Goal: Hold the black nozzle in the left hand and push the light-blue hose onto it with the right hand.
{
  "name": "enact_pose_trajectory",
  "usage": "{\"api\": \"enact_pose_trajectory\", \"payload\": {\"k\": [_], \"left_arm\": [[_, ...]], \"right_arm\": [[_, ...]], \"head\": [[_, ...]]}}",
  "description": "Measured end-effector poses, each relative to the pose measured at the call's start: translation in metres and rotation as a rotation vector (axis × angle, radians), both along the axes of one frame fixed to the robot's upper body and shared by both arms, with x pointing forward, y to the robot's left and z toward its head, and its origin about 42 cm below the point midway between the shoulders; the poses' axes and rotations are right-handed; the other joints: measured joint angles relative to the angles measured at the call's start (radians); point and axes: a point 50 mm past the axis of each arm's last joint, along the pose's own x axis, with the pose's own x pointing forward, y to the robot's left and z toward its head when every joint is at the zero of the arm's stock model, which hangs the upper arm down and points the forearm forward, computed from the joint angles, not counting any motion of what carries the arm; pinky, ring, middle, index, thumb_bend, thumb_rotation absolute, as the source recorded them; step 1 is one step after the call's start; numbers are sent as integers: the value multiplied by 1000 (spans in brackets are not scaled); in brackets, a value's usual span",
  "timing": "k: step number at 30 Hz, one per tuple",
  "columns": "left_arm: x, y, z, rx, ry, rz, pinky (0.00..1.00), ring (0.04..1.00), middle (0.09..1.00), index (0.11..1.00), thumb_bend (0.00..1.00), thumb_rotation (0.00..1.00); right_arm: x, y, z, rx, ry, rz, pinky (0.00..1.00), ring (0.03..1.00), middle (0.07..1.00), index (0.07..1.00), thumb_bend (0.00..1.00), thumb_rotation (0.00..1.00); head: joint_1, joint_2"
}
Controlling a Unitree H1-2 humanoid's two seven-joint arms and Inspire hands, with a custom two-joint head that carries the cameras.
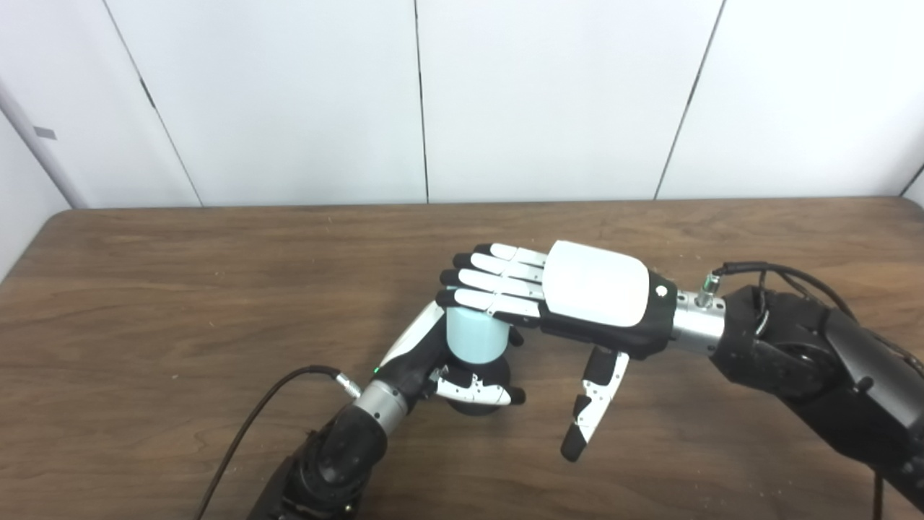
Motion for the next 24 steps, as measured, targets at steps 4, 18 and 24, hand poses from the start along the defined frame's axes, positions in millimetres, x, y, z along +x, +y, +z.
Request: {"api": "enact_pose_trajectory", "payload": {"k": [4, 18, 24], "left_arm": [[0, 1, 0, 4, -3, -3, 915, 910, 864, 778, 826, 173], [1, 1, 1, 30, -18, -2, 897, 903, 878, 794, 834, 195], [1, 1, 1, 44, -25, 1, 898, 905, 887, 798, 836, 215]], "right_arm": [[-3, 1, 0, 2, -1, 8, 1000, 1000, 1000, 1000, 849, 783], [-4, 2, -1, 2, 7, 15, 1000, 1000, 1000, 1000, 845, 780], [-4, 3, -1, -3, 6, 19, 1000, 1000, 1000, 1000, 841, 779]], "head": [[0, 0], [2, 3], [2, 3]]}}
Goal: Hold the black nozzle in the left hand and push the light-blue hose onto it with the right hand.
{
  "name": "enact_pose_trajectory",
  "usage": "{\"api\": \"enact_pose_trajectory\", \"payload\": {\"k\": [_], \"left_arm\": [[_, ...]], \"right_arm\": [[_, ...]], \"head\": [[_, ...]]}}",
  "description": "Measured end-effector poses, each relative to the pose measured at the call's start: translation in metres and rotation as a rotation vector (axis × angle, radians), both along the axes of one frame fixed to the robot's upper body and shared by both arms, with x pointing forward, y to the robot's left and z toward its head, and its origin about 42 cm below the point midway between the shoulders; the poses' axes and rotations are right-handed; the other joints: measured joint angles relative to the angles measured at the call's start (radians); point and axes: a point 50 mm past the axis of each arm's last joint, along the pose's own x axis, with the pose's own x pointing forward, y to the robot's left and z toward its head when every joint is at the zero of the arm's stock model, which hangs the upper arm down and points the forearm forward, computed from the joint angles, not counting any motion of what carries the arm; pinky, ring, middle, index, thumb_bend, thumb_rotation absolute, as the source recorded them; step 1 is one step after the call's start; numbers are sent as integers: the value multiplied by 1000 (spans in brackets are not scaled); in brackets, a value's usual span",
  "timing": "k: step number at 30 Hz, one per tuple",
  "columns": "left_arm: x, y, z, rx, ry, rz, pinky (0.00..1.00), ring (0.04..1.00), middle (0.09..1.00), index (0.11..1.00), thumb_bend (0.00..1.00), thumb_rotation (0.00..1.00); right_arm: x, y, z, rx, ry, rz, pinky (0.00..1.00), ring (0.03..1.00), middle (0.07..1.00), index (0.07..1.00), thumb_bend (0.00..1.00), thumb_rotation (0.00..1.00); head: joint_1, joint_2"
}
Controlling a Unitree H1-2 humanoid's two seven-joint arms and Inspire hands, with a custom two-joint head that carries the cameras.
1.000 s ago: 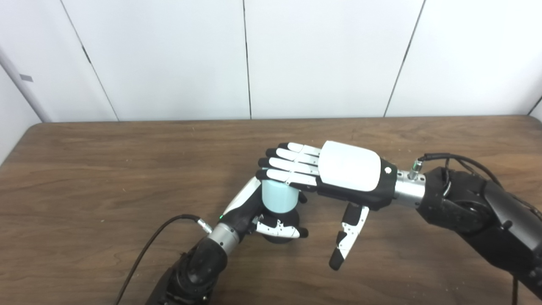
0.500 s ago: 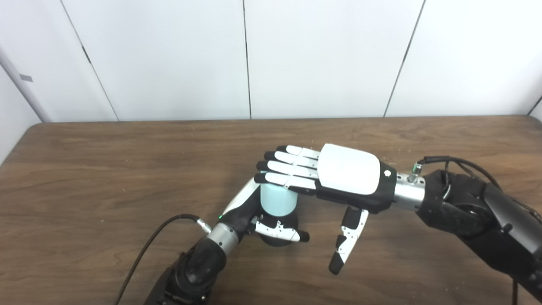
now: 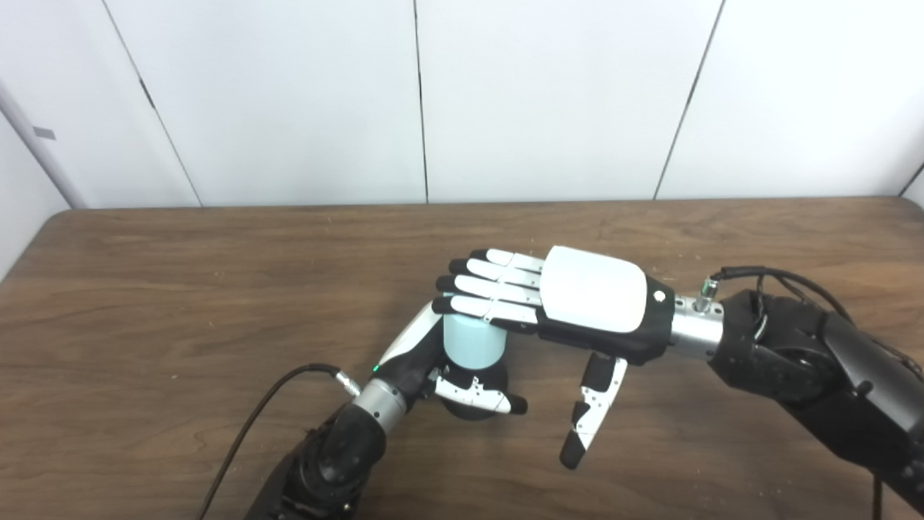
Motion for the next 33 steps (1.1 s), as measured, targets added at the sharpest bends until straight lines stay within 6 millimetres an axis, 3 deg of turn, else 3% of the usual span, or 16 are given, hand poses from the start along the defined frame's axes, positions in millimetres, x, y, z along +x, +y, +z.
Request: {"api": "enact_pose_trajectory", "payload": {"k": [17, 27, 33], "left_arm": [[0, 0, 0, -1, -2, -4, 893, 900, 878, 793, 818, 223], [-2, 0, 2, 1, -4, -10, 873, 853, 811, 650, 786, 195], [-2, 0, 3, 3, -2, -15, 873, 849, 800, 621, 777, 181]], "right_arm": [[0, 0, 0, -1, 3, 4, 1000, 1000, 1000, 1000, 831, 787], [0, 0, -1, -2, 2, 7, 1000, 1000, 1000, 1000, 838, 783], [0, 1, -1, 1, 9, 10, 1000, 1000, 1000, 1000, 845, 769]], "head": [[2, 3], [2, 5], [2, 5]]}}
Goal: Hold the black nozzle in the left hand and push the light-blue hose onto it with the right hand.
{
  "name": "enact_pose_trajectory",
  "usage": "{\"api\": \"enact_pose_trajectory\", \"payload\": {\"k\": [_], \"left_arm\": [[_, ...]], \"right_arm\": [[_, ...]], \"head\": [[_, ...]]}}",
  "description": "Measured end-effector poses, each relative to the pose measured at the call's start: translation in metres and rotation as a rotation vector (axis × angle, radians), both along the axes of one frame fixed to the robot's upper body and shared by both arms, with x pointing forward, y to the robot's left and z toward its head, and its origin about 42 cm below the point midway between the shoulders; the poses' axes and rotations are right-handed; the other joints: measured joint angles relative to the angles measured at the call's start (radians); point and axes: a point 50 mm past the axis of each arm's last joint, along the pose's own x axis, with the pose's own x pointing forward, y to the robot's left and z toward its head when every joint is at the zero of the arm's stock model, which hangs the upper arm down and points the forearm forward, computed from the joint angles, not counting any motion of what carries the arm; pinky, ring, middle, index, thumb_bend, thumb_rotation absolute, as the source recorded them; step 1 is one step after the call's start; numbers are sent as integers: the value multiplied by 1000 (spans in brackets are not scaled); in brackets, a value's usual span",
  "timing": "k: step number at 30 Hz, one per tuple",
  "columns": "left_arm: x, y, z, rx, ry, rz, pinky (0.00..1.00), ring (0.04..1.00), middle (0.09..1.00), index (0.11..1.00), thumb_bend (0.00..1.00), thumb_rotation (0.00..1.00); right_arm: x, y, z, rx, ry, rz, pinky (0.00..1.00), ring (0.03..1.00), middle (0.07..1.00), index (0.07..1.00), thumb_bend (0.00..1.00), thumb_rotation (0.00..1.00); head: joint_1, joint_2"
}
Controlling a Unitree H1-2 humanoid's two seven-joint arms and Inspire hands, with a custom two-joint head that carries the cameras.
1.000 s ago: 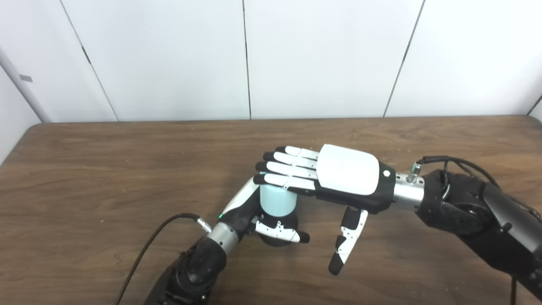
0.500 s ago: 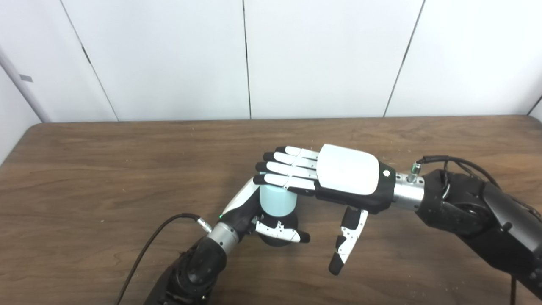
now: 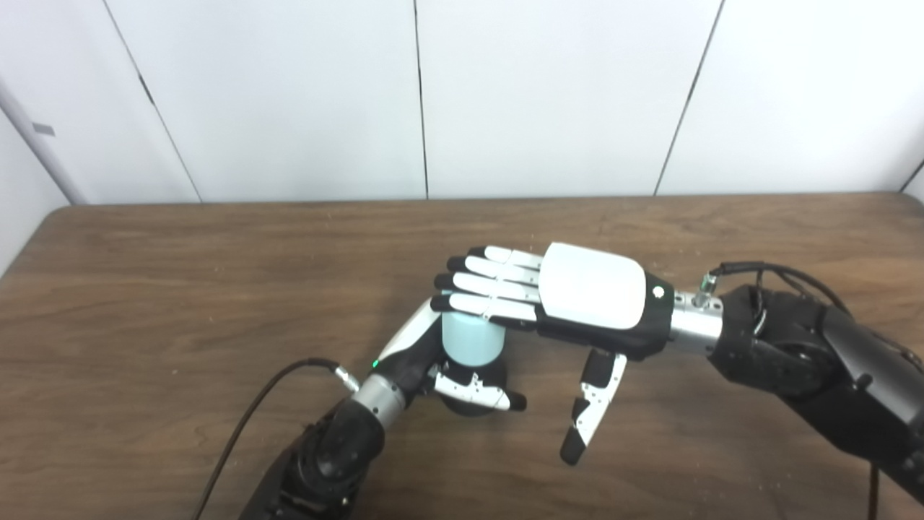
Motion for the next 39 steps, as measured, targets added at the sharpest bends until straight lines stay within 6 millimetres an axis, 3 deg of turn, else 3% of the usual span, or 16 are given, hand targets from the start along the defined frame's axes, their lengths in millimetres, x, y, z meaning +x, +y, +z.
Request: {"api": "enact_pose_trajectory", "payload": {"k": [7, 18, 25, 39], "left_arm": [[0, 0, 1, 5, -2, -1, 872, 860, 815, 650, 779, 182], [0, 1, 0, 2, 1, 1, 880, 853, 799, 623, 774, 173], [-1, 1, 0, -2, 1, 1, 838, 825, 775, 612, 752, 123], [-1, 2, 1, 2, 0, 1, 793, 804, 772, 607, 753, 124]], "right_arm": [[0, 0, -1, 5, 7, 2, 1000, 1000, 1000, 1000, 844, 768], [1, -1, -7, 11, 25, -4, 1000, 1000, 1000, 1000, 843, 767], [1, 0, -8, 15, 27, -2, 1000, 1000, 1000, 1000, 843, 766], [1, 0, -8, 15, 25, -2, 1000, 1000, 1000, 1000, 844, 763]], "head": [[0, 0], [2, 3], [0, 2], [-2, 5]]}}
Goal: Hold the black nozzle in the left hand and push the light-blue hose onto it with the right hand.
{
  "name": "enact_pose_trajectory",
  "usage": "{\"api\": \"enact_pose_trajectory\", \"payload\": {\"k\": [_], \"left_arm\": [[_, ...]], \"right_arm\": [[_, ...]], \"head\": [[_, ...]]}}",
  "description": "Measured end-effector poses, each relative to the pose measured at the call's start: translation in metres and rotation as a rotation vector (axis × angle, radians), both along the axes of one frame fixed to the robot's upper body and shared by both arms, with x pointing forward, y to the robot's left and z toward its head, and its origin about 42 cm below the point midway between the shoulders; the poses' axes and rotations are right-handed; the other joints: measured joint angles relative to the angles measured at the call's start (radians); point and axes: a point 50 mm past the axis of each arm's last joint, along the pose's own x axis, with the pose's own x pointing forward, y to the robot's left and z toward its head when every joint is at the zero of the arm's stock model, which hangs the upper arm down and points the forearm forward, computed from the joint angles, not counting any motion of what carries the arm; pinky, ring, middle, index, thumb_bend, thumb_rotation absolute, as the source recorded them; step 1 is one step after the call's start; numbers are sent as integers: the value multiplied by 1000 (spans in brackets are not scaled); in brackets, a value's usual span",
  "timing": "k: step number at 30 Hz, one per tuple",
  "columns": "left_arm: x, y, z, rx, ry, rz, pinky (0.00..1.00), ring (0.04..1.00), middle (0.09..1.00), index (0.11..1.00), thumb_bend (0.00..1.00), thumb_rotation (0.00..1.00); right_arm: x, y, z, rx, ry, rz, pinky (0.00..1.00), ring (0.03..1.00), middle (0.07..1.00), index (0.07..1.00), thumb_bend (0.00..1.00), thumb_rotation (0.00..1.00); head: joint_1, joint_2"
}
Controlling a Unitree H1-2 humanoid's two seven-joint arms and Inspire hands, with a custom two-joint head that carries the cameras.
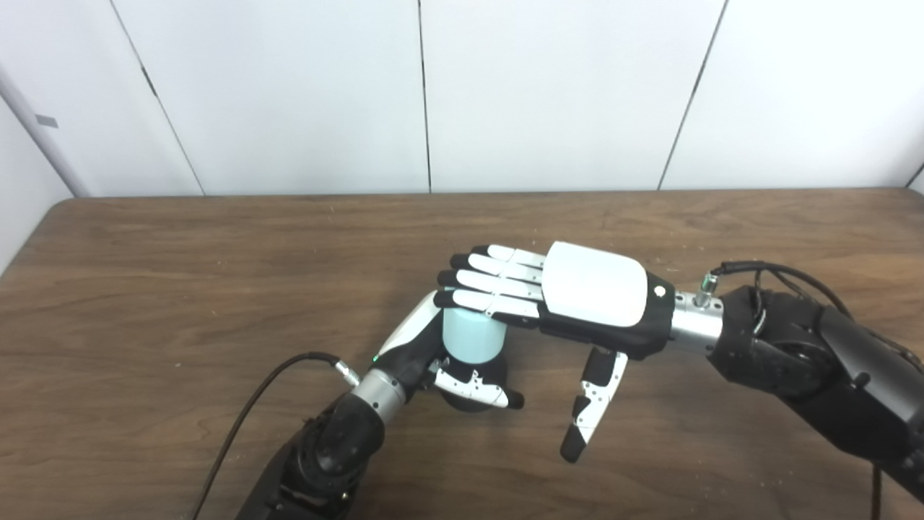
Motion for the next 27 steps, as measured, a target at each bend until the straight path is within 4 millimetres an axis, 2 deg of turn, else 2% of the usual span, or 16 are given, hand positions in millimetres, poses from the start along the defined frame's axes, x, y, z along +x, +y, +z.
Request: {"api": "enact_pose_trajectory", "payload": {"k": [4, 5, 6, 11, 12, 16, 27], "left_arm": [[0, 0, 0, 1, -1, -1, 811, 835, 802, 656, 760, 136], [0, 0, 0, 2, -1, -1, 841, 863, 837, 722, 770, 156], [0, 0, 0, 6, -3, -1, 853, 875, 852, 753, 775, 168], [2, -3, 1, -1, 25, 24, 807, 856, 834, 712, 802, 205], [2, -4, 2, -11, 38, 34, 774, 835, 825, 708, 807, 207], [3, -5, 5, -22, 59, 58, 742, 826, 836, 741, 814, 209], [3, -2, 5, 22, 26, 29, 850, 876, 849, 745, 809, 199]], "right_arm": [[-1, 0, 1, -1, -6, 0, 1000, 1000, 1000, 1000, 845, 756], [-1, 0, 1, -4, -12, -1, 1000, 1000, 1000, 1000, 846, 745], [-2, 0, 1, -7, -20, -2, 1000, 1000, 1000, 1000, 848, 740], [-4, 0, 0, -7, -62, -16, 1000, 1000, 1000, 1000, 834, 769], [-4, -1, 0, -4, -67, -18, 1000, 1000, 1000, 1000, 834, 777], [-5, 0, -2, 4, -90, -20, 1000, 1000, 1000, 1000, 829, 790], [-6, 2, -3, 8, -93, -14, 1000, 1000, 1000, 1000, 831, 798]], "head": [[0, 0], [0, 0], [0, 0], [-2, 0], [-2, 0], [3, 0], [0, 2]]}}
